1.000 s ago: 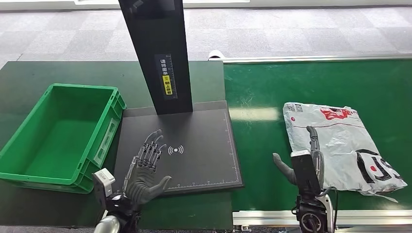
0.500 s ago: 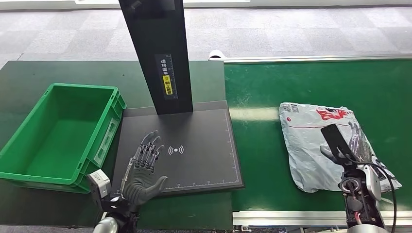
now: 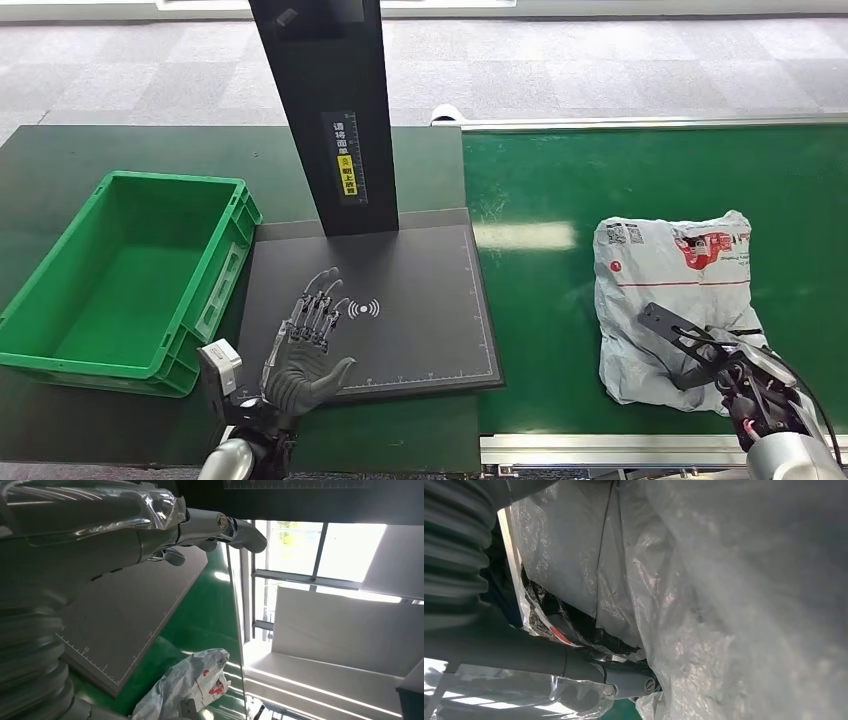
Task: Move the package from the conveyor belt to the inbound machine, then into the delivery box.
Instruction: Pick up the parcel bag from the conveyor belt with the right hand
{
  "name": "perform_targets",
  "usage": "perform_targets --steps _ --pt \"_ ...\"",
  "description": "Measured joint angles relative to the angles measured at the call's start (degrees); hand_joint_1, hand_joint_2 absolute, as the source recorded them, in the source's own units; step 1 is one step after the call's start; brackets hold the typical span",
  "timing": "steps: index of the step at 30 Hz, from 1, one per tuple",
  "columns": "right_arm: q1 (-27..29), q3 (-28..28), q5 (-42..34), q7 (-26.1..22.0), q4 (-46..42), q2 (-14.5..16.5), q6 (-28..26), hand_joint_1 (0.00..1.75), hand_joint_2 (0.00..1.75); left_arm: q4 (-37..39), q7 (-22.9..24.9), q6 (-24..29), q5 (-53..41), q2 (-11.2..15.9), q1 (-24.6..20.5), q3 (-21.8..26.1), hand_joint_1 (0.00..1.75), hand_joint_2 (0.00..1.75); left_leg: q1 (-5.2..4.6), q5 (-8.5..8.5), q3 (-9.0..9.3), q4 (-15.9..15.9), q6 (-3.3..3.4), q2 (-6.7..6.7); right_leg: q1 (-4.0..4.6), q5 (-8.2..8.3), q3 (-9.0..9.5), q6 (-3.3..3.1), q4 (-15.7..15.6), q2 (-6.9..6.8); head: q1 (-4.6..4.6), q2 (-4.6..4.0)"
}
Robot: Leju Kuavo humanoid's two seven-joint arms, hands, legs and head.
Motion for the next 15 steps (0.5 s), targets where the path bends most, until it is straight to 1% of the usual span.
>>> perform_targets --steps 1,4,5,7,9,13,15 --pt "-0.14 0.28 0.01 0.08 0.29 -0.07 0.05 0.25 1.75 0.24 0.0 0.01 0.01 0.0 -0.09 -0.04 0.0 1.75 0.0 0.0 0.01 0.03 0.0 -0.01 0.0 0.0 0.03 0.0 0.0 -0.01 0.0 0.0" --pt "-0.29 0.89 0.13 0.47 0.79 -0.16 0.08 1.56 1.75 0.74 0.0 0.19 0.06 0.0 -0.16 -0.16 0.0 1.75 0.0 -0.01 0.04 0.1 0.01 -0.03 0.0 0.0 0.12 0.01 0.0 -0.03 0.0 0.0" --pt "-0.23 1.05 0.27 0.58 0.83 -0.19 -0.14 1.75 1.75 0.83 0.0 0.28 0.08 0.0 -0.13 -0.23 0.0 1.75 0.0 -0.01 0.05 0.12 0.02 -0.05 0.0 0.0 0.14 0.02 -0.01 -0.04 -0.01 0.0" --pt "0.01 1.34 0.51 0.32 0.85 -0.27 -1.66 1.75 1.75 0.88 -0.02 0.59 0.1 -0.01 0.03 -0.43 0.0 1.75 0.0 -0.01 0.06 0.15 0.02 -0.1 0.0 0.0 0.2 0.02 -0.01 -0.08 0.0 0.0" --pt "0.33 1.45 0.52 -0.8 0.77 -0.35 -4.29 1.75 1.75 0.76 -0.06 1.01 0.1 0.0 0.44 -0.58 0.0 1.75 0.0 -0.01 0.05 0.16 0.02 -0.12 0.0 0.0 0.24 0.03 0.0 -0.11 0.01 0.0" --pt "1.16 1.45 -0.69 -5.46 -0.53 -0.09 -11.03 1.75 1.75 -0.5 -0.12 1.59 0.32 0.18 1.82 -0.55 0.0 1.75 -0.01 -0.02 -0.02 0.17 0.03 -0.11 0.0 0.02 0.2 0.04 0.01 -0.09 0.01 0.0" --pt "1.48 1.44 -1.85 -7.97 -1.69 0.34 -13.37 1.75 1.75 -1.39 -0.13 1.69 0.48 0.35 2.43 -0.5 0.0 1.75 0.0 -0.01 -0.05 0.16 0.02 -0.09 0.0 0.03 0.15 0.05 0.02 -0.07 -0.02 0.0"
